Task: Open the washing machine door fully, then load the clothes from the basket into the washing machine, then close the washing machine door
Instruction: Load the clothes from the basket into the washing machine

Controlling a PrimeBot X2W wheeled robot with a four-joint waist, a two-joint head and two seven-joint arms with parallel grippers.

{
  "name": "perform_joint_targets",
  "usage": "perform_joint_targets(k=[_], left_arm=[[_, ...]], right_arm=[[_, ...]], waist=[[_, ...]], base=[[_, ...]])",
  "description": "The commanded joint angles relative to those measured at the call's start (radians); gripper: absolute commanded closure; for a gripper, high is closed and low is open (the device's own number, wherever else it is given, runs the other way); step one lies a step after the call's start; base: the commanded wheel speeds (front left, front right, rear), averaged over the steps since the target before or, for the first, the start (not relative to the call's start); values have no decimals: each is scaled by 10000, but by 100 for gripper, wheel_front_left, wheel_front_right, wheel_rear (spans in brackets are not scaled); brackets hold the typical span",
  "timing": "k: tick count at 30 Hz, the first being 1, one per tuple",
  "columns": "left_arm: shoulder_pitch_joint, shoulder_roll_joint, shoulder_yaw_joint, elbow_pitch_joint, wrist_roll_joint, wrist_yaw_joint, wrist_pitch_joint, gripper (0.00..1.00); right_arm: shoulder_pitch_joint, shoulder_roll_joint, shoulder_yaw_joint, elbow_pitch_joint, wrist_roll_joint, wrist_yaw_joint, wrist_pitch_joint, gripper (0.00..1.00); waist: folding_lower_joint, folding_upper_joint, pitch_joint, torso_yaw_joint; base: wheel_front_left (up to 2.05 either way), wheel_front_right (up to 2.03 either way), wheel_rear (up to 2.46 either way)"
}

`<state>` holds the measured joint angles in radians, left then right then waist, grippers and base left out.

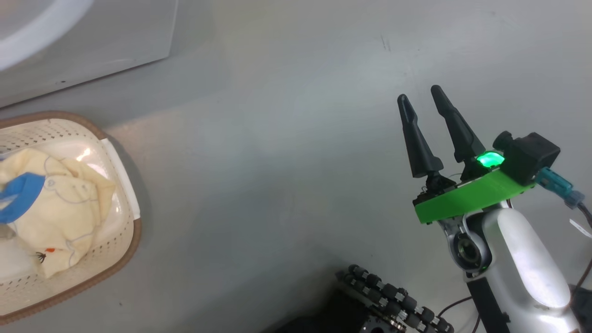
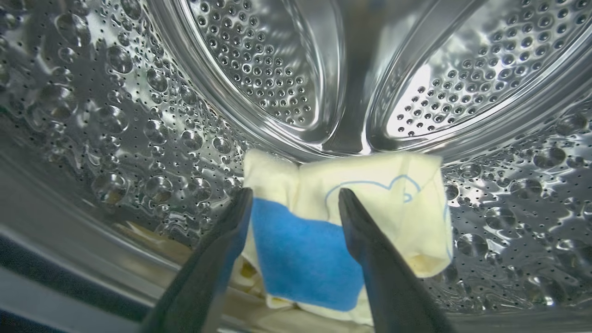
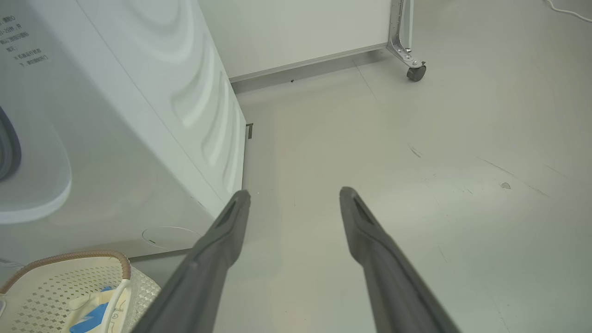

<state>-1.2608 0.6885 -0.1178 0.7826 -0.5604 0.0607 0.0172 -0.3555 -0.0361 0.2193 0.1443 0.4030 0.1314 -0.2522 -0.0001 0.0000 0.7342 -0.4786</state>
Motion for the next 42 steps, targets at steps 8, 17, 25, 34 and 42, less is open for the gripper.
perform_joint_targets(k=[8, 17, 25, 34, 42], left_arm=[[964, -57, 206, -358, -220, -14, -645, 0], [3054, -484, 62, -1255, -216, 291, -1315, 0], [5386, -959, 121, -3171, -294, 957, -1912, 0], [7835, -1602, 23, -5395, -204, 1771, -2312, 0], [9563, -1986, -362, -6988, 32, 2288, -2383, 0]], right_arm=[[109, -141, -62, -269, -204, -7, -95, 0], [465, -141, -273, -139, -512, -7, -95, 0], [925, -141, -608, -164, -945, -7, 43, 0], [1480, -141, -1166, -625, -1482, -7, 564, 0], [1984, -141, -1685, -1291, -1961, -7, 1146, 0]], waist=[[1, 0, -413, 364], [1, 0, -1393, 814], [1, 0, -2393, 1391], [1, 0, -3355, 2112], [1, 0, -4158, 2783]], base=[[0, 0, 0], [0, 0, 0], [0, 0, 0], [0, 0, 0], [0, 0, 0]])
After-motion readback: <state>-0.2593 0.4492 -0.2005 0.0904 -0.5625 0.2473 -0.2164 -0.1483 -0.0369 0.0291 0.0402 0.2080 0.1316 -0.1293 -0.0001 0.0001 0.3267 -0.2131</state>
